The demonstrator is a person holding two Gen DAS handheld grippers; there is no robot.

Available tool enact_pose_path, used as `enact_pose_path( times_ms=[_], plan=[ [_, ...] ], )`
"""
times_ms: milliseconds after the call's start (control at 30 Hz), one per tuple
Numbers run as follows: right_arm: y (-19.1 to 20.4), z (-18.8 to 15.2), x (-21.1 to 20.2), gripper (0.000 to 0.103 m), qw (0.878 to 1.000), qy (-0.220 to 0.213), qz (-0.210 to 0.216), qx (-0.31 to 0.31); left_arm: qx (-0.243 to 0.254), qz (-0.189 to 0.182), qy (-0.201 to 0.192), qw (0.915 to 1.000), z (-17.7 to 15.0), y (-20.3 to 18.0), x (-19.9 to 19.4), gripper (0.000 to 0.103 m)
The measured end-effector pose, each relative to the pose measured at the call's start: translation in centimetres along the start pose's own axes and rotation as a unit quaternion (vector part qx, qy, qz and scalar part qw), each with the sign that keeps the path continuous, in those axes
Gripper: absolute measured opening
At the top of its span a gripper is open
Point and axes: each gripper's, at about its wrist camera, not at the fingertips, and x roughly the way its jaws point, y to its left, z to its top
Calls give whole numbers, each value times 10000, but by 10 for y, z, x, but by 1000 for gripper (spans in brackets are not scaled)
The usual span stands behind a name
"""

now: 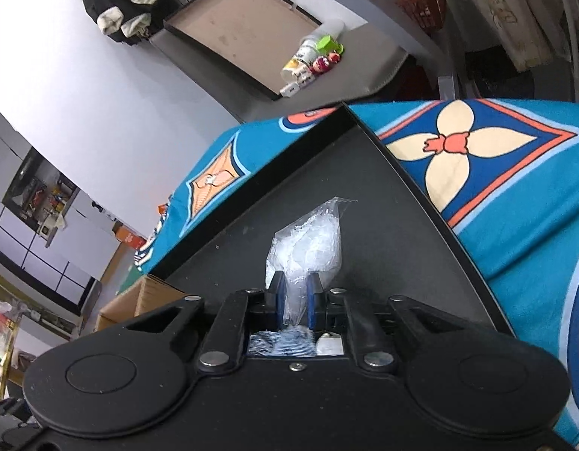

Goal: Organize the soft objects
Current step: 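Carry the bag of white fluff with the right gripper into the box and release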

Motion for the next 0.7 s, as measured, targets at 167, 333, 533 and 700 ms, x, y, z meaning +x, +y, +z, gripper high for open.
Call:
enact_pose_path(
  times_ms=[167, 333, 533, 700],
  plan=[
    [12, 0, -6, 11, 9996, -82, 10, -272, -95, -61, -15, 9999, -4, 8, -3, 85],
    [25, -1, -13, 11, 9986, -166, 81, -491, -116, -94, -43, 9999, -10, 18, -6, 85],
    [46, -4, -21, 11, 9957, -252, 252, -853, -254, -235, -109, 9993, -15, 32, -9, 85],
    [60, -9, -26, 11, 9930, -227, 367, -1096, -374, -398, -152, 9984, -17, 46, -10, 81]
  ],
)
